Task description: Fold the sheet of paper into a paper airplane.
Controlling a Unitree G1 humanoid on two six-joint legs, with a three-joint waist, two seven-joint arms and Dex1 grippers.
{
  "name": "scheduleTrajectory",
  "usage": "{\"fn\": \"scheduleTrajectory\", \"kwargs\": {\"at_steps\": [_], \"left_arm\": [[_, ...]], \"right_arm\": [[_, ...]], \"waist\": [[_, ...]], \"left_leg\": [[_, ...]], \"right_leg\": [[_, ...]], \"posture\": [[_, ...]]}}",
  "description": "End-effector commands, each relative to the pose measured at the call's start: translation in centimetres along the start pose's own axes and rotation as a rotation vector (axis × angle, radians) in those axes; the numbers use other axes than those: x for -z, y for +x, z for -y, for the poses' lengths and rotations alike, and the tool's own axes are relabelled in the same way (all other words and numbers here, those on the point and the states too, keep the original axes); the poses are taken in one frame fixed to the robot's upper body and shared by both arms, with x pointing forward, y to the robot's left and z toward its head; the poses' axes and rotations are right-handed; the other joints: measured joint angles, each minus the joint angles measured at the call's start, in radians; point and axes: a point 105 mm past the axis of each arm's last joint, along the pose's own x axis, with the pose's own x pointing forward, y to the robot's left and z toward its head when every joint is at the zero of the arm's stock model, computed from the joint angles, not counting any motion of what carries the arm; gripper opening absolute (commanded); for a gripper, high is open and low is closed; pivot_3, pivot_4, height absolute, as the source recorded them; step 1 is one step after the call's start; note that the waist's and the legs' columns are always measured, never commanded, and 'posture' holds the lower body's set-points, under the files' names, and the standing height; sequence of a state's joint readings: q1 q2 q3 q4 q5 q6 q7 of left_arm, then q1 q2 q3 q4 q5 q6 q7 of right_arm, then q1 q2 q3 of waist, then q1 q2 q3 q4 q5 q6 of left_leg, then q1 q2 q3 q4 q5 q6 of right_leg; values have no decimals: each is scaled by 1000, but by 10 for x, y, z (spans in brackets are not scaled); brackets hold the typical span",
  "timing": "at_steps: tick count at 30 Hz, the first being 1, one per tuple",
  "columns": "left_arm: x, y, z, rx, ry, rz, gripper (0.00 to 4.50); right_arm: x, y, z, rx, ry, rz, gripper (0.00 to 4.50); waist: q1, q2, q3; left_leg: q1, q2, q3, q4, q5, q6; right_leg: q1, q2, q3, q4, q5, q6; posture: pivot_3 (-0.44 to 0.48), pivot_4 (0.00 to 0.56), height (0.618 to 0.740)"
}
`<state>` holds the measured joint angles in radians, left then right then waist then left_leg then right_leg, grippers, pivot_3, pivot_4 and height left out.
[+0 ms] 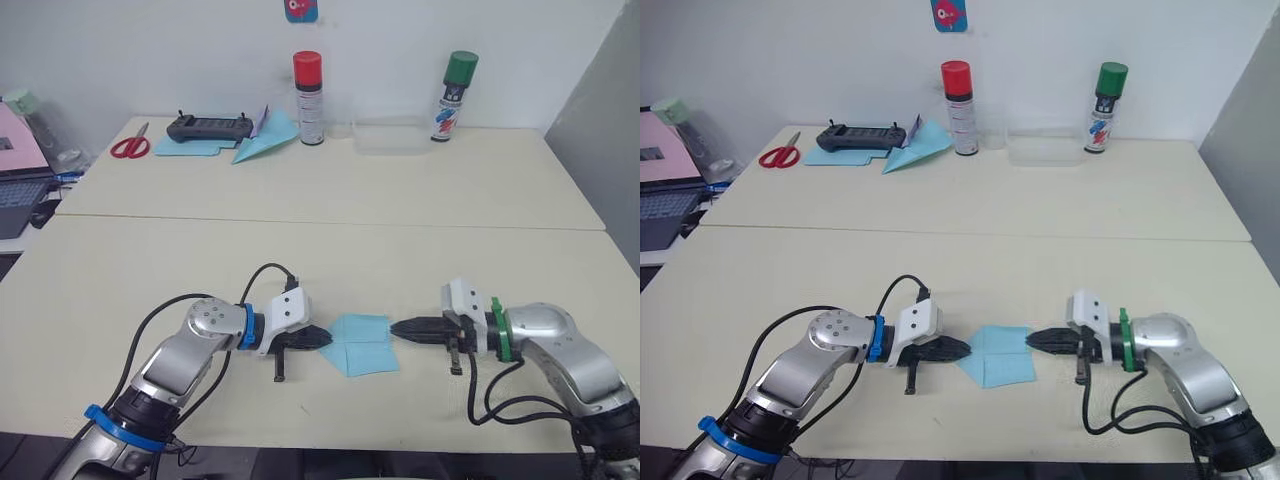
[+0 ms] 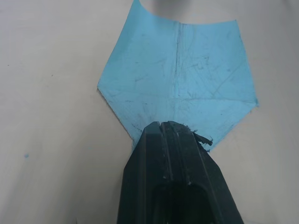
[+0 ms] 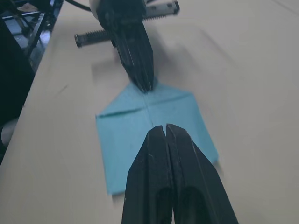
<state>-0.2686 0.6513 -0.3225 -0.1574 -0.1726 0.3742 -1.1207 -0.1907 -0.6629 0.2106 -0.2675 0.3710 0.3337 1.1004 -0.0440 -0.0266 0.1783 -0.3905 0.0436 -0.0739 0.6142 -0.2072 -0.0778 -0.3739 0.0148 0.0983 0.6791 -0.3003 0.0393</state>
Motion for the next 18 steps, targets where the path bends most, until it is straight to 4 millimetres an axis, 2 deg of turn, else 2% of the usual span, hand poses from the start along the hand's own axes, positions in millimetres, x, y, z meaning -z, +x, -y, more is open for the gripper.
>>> {"fn": "scheduleTrajectory", "kwargs": {"at_steps": [1, 6, 9, 14, 18], "left_arm": [[18, 8, 8, 31, -46, -60, 0], [7, 8, 6, 23, -17, -38, 0], [0, 7, 4, 23, 29, -33, 0], [-32, 15, 1, 12, 18, 88, 0], [-25, 22, 3, 12, 14, 60, 0]], "right_arm": [[8, 22, 0, 8, -70, -42, 60], [39, 35, 6, 41, -123, -157, 60], [40, 39, 10, 55, -119, -153, 60], [43, 38, 10, 46, -128, -172, 60], [45, 34, 12, 49, -133, -184, 60]], "waist": [[0, 0, 0], [5, 0, 0], [2, 0, 0], [-7, -1, 0], [-12, -1, 1]], "left_leg": [[0, 0, 0, 0, 0, 0], [-3, -1, 0, 0, 0, 0], [-1, 0, 0, 0, 0, 0], [1, 1, 1, 0, 0, 0], [1, 1, 0, 0, 0, 0]], "right_leg": [[0, 0, 0, 0, 0, 0], [-3, 0, 0, 0, 2, 3], [-2, 0, 0, 1, 2, 3], [0, 1, 1, 1, 0, -1], [0, 1, 1, 1, 1, 2]], "posture": [[0, 150, 740], [0, 150, 740], [0, 150, 740], [0, 150, 740], [0, 150, 740]]}}
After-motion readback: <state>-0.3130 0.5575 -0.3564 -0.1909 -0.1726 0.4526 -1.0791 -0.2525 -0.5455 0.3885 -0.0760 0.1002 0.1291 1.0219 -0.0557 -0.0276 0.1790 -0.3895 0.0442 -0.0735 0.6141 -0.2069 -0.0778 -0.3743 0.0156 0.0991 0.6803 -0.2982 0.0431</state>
